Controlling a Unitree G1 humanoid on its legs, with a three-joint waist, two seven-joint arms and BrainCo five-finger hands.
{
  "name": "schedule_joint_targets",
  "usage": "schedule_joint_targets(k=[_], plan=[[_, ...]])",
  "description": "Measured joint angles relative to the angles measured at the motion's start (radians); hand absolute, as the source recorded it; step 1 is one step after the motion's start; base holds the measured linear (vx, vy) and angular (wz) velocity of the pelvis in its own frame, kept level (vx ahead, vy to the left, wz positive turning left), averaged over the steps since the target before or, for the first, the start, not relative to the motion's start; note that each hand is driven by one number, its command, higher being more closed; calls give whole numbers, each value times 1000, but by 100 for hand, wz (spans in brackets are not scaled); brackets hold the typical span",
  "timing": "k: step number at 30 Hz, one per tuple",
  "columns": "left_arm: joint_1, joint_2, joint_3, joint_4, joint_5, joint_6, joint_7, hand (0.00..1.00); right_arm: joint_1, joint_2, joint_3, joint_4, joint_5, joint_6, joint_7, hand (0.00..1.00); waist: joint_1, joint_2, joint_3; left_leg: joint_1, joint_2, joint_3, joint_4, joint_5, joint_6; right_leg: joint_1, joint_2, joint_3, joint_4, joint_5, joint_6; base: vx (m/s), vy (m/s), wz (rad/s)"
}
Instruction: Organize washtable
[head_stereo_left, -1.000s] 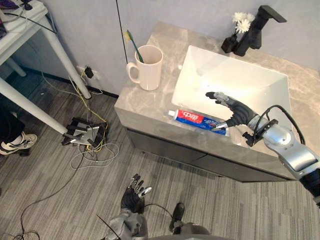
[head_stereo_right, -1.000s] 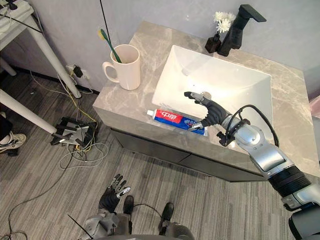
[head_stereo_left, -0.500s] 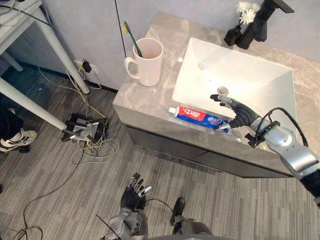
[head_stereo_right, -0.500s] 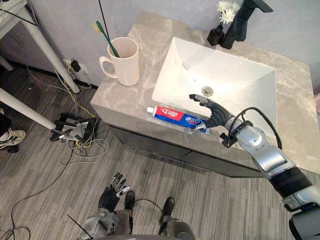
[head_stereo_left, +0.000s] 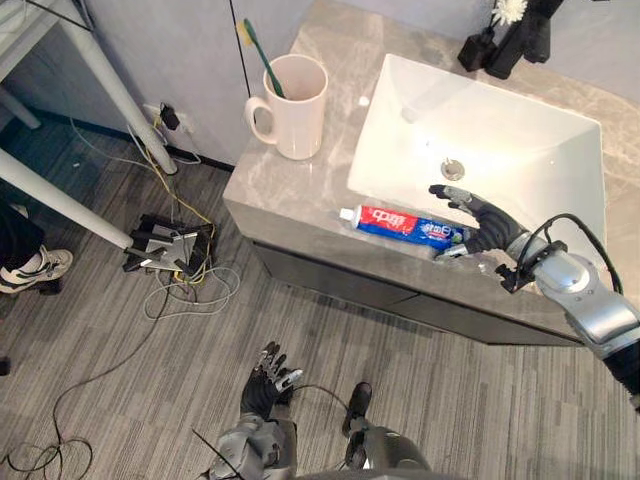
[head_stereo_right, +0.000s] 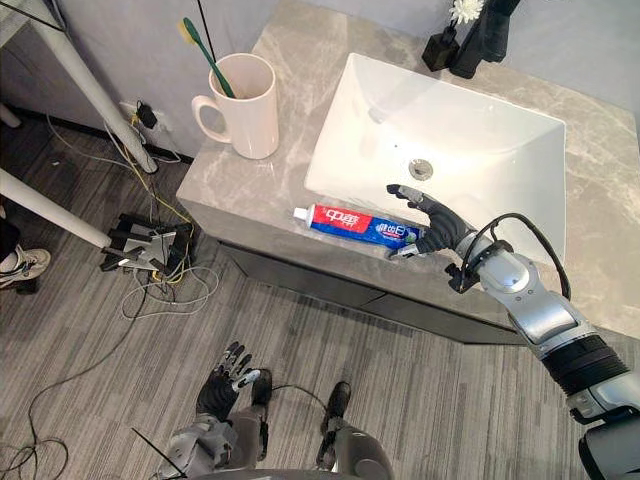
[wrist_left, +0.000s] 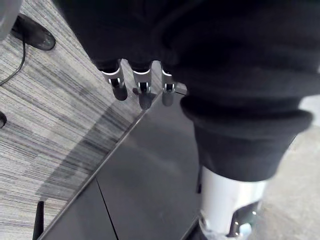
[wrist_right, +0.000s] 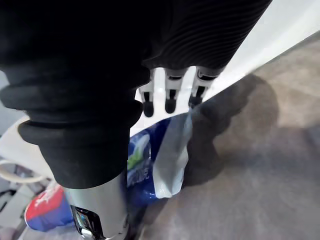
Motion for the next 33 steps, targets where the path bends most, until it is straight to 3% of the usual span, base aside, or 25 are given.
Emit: schedule_joint_targets(k=[15,23,26,31,33], plan=[[-5,1,29,-33,0,0,2,0,-50,-19,-14,-18,-40,2,-7,100,3,-5,17,-13,-2,-6,8,1,1,-7,-4,1,1,0,0,9,4,1],[-3,18,91,-211,-2,0,3,0,-70,-30,-22,-15,-43,8,14,100,-2,-1,15,25,-6,-12,7,-1,2,30,-16,23,1,0,0,-14,24,0],[-4,17,134,-341,-15,-1,3,0,-110,-30,-84,12,-44,7,14,100,-4,20,1,56,-11,-14,-4,0,3,56,-17,22,2,-5,7,-36,17,2],[-53,21,154,-538,-66,-1,10,0,-224,-17,-202,21,4,3,-54,100,-10,97,-68,69,-21,-16,-16,8,10,68,-28,14,-1,-5,10,15,30,5],[-69,23,145,-575,-90,-2,13,0,-227,-3,-210,19,19,-2,-68,100,-10,104,-75,85,-21,-17,-20,8,9,83,-29,11,-3,-7,12,17,2,1]])
